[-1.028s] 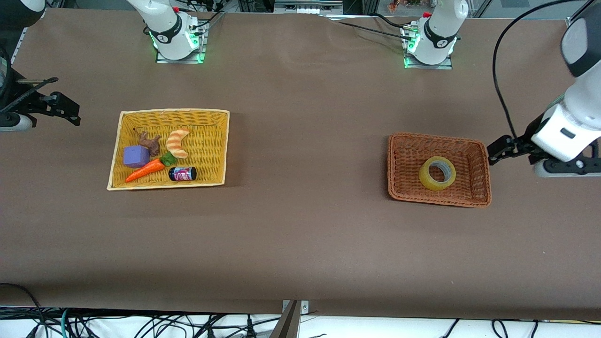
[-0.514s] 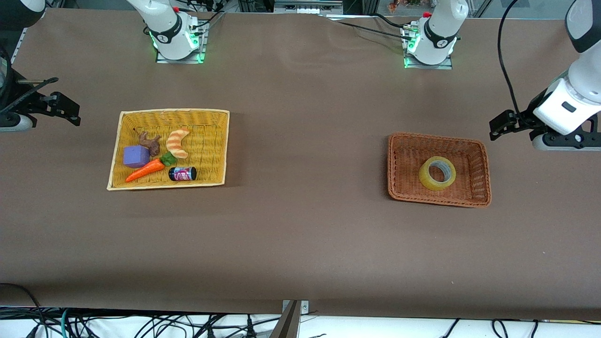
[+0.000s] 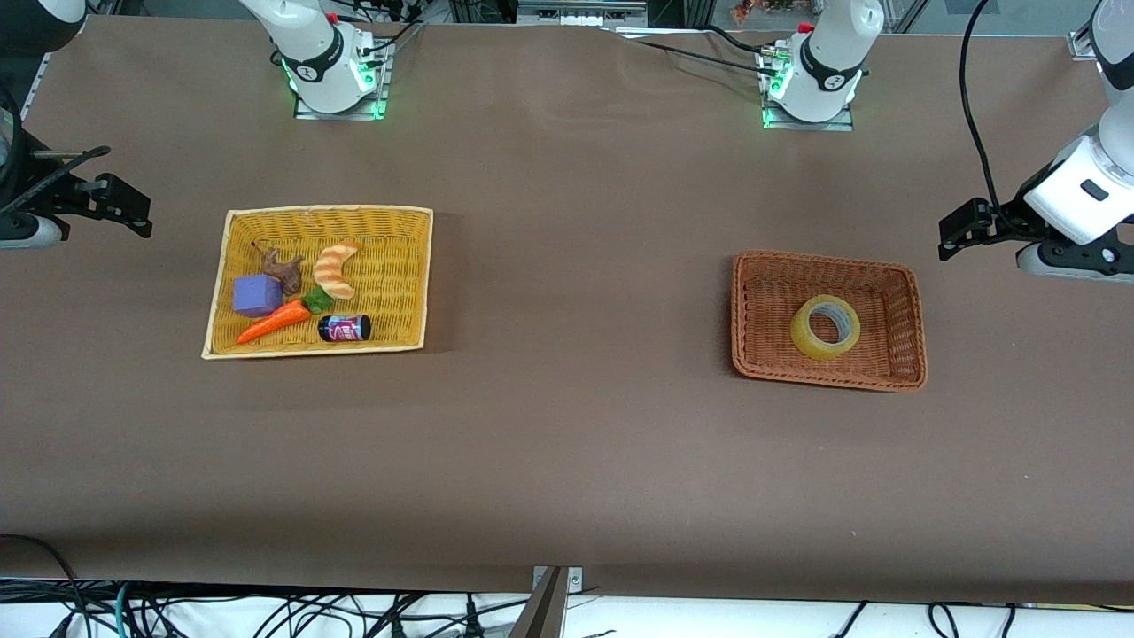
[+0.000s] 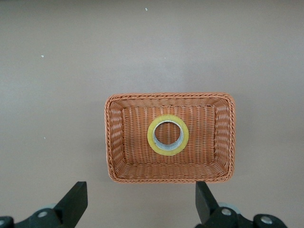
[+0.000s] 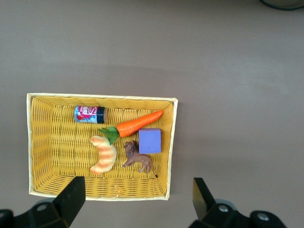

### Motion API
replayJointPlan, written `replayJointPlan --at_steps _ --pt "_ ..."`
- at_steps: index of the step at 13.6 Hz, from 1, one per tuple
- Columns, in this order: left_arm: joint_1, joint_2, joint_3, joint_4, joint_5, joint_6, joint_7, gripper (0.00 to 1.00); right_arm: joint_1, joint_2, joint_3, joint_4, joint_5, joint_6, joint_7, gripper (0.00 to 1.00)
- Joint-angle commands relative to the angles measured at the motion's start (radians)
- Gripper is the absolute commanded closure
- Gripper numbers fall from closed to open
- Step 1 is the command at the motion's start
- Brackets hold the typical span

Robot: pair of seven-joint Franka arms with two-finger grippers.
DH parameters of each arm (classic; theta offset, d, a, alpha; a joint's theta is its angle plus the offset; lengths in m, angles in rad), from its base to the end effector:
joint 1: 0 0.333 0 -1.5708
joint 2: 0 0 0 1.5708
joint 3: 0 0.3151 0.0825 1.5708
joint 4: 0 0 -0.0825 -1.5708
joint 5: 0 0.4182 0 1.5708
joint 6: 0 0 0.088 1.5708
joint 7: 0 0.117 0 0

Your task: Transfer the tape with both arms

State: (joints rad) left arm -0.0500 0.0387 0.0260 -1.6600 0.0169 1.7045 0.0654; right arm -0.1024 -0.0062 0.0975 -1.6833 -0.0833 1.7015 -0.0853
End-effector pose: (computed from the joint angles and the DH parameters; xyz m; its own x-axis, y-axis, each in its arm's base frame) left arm 0.6085 -0.0131 0.5567 0.9958 -0.0915 0.0046 -0.0914 -0.9956 -0.0181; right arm 0.5960 -0.0115 0.5718 0.9957 0.0908 0.0167 0.0891 -0.9924 0.0851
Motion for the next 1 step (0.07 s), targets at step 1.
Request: replayJointPlan --at_steps 1 --pt "-0.002 0.027 0.008 0.048 -0.026 -0.031 0.028 0.00 0.003 0.009 -0.002 0.022 0.013 -0.010 -0.007 0.00"
